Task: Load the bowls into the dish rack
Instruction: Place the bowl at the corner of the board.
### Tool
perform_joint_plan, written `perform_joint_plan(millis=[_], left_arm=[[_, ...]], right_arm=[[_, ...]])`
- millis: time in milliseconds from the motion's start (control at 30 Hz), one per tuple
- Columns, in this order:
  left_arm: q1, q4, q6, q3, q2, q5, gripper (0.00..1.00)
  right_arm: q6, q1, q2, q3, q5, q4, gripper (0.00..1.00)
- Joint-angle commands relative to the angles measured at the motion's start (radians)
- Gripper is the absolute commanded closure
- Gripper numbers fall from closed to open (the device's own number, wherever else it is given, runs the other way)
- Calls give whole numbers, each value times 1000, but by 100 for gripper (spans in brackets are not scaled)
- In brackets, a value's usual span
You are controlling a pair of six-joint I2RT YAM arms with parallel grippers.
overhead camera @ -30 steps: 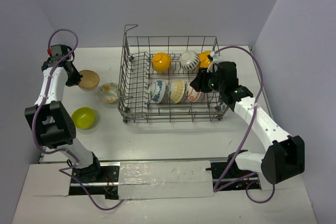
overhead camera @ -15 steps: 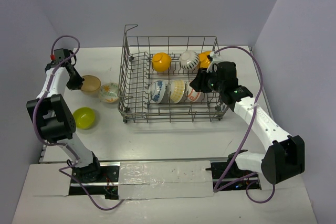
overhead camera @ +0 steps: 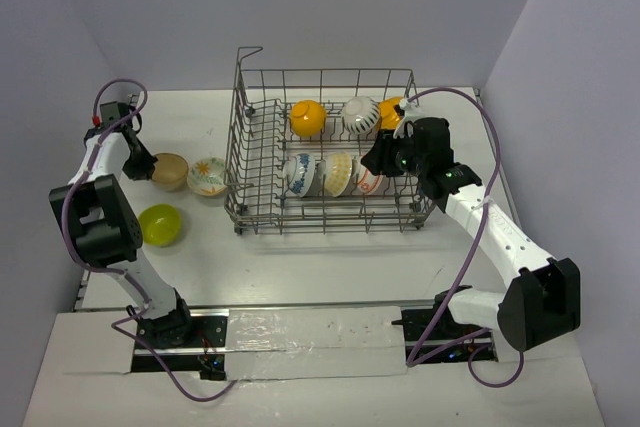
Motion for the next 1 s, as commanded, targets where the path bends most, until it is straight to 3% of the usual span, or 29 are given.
perform_joint_plan(millis=[0,333,867,967], left_arm=[[8,56,-19,1,0,-6,100],[22,69,-27,-24,9,-11,93],[22,60,-36,-30,7,-20,63],[22,54,-30,-22,9,-19,62]], right_arm=[[-13,11,-21,24,4,15,52],[-15,15,-24,25,8,12,52],[-20,20,-35,22,22,4,52],[-20,21,-35,22,20,4,52]])
